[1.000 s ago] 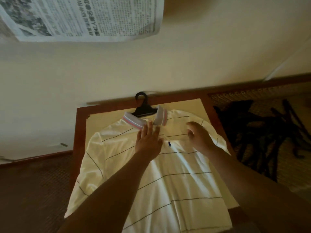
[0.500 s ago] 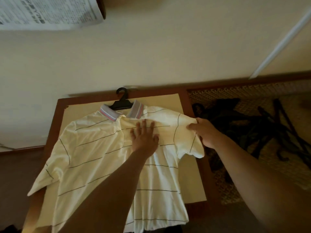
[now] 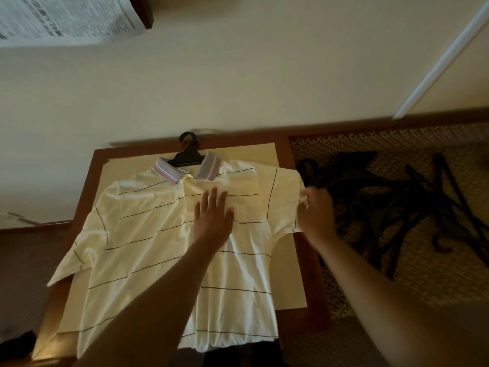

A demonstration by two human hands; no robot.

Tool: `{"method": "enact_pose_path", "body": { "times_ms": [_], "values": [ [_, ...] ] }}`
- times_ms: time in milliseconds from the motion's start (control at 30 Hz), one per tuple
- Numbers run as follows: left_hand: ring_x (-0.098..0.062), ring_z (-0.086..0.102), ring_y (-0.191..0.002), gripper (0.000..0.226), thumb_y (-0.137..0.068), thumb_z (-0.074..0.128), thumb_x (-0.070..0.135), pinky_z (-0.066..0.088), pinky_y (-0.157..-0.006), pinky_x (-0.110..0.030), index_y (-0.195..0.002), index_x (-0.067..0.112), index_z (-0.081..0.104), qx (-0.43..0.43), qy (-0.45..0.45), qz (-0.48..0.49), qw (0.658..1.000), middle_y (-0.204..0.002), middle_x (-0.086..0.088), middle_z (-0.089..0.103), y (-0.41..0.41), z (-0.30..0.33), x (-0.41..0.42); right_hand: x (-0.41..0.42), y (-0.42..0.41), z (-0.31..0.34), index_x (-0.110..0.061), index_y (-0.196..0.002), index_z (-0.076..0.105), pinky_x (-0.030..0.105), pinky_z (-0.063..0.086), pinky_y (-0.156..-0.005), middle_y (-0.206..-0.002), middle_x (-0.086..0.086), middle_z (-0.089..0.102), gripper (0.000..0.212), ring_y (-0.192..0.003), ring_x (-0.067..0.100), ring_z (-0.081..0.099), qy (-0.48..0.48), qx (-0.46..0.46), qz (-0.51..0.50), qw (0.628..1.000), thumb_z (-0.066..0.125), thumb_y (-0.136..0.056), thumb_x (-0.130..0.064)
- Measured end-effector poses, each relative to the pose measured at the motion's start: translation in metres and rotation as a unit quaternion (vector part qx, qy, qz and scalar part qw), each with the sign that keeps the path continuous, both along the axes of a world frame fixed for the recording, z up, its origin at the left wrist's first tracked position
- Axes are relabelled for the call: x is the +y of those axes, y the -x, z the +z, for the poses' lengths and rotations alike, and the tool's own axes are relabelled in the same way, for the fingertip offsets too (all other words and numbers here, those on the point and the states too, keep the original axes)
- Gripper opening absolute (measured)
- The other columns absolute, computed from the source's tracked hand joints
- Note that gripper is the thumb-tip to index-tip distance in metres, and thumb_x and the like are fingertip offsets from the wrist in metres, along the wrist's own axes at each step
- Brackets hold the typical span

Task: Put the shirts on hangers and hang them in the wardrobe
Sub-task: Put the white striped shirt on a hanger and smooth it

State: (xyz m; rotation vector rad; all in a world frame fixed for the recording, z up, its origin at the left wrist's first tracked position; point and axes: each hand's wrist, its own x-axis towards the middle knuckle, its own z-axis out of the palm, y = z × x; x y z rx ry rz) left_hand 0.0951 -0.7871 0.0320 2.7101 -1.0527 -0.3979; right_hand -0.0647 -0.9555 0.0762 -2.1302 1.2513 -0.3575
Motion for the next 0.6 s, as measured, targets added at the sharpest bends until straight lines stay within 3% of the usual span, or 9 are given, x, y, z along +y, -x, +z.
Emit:
{"method": "enact_pose_path", "body": {
  "times_ms": [67, 133, 233, 333, 400, 500, 600],
  "values": [
    [-0.021, -0.011, -0.147, 0.058, -0.1, 0.022, 0.045, -0.003, -0.12, -0.043, -0.153, 0.026, 0.009, -0.004, -0.004, 0.034, 0.999, -0.161, -0.003, -0.006, 0.028, 0.002, 0.021, 0.052, 0.005, -0.003, -0.019, -0.099, 0.058, 0.031, 0.049, -0.071, -0.094, -0.001, 0.059, 0.015, -0.083, 0.013, 0.057, -0.031, 0.018, 0.049, 0.998, 0.047, -0.091, -0.012],
    [-0.022, -0.018, -0.145, 0.064, -0.095, 0.011, 0.053, -0.012, -0.116, -0.043, -0.153, 0.027, 0.005, -0.005, -0.02, 0.036, 0.999, -0.161, -0.004, -0.01, 0.055, -0.001, 0.047, 0.084, 0.01, -0.012, -0.019, -0.091, 0.059, 0.027, 0.046, -0.057, -0.078, -0.005, 0.06, 0.016, -0.072, 0.012, 0.059, -0.068, 0.088, 0.009, 0.994, 0.043, -0.094, -0.02],
    [-0.023, -0.027, -0.141, 0.07, -0.088, -0.001, 0.057, -0.019, -0.111, -0.048, -0.152, 0.028, -0.007, -0.003, -0.072, 0.016, 0.997, -0.159, -0.006, -0.017, 0.078, -0.013, 0.081, 0.11, 0.018, -0.026, -0.002, -0.096, 0.06, 0.031, 0.045, -0.067, -0.089, 0.009, 0.061, 0.024, -0.088, 0.026, 0.061, -0.143, 0.114, -0.058, 0.981, 0.041, -0.098, -0.017],
    [-0.024, -0.03, -0.14, 0.066, -0.093, -0.001, 0.058, -0.014, -0.116, -0.049, -0.149, 0.029, -0.02, -0.001, -0.105, 0.001, 0.994, -0.156, -0.005, -0.027, 0.081, -0.02, 0.098, 0.128, 0.021, -0.031, -0.006, -0.079, 0.058, 0.026, 0.037, -0.056, -0.076, 0.005, 0.056, 0.027, -0.07, 0.018, 0.054, -0.157, 0.133, -0.068, 0.976, 0.047, -0.096, -0.025],
    [-0.025, -0.025, -0.143, 0.065, -0.097, 0.006, 0.057, -0.01, -0.118, -0.048, -0.149, 0.027, -0.02, -0.002, -0.101, -0.016, 0.995, -0.156, -0.005, -0.027, 0.079, -0.018, 0.1, 0.134, 0.019, -0.03, -0.008, -0.061, 0.053, 0.027, 0.035, -0.049, -0.062, 0.004, 0.052, 0.036, -0.058, 0.017, 0.049, -0.215, 0.099, -0.087, 0.968, 0.058, -0.089, -0.029],
    [-0.026, -0.02, -0.145, 0.066, -0.098, 0.01, 0.056, -0.008, -0.118, -0.047, -0.15, 0.027, -0.017, 0.008, -0.084, -0.026, 0.996, -0.157, -0.005, -0.023, 0.076, -0.015, 0.101, 0.141, 0.015, -0.021, -0.008, -0.072, 0.061, 0.038, 0.054, -0.069, -0.077, 0.01, 0.062, 0.021, -0.072, 0.024, 0.058, -0.346, 0.031, -0.143, 0.927, 0.065, -0.086, -0.023],
    [-0.027, -0.02, -0.145, 0.065, -0.098, 0.01, 0.055, -0.007, -0.118, -0.047, -0.15, 0.026, -0.017, 0.021, -0.079, -0.042, 0.996, -0.157, -0.006, -0.023, 0.073, -0.014, 0.104, 0.144, 0.016, -0.01, -0.003, -0.077, 0.059, 0.028, 0.043, -0.051, -0.068, 0.008, 0.056, 0.012, -0.06, 0.02, 0.05, -0.431, -0.039, -0.207, 0.877, 0.064, -0.087, -0.008]
  ]
}}
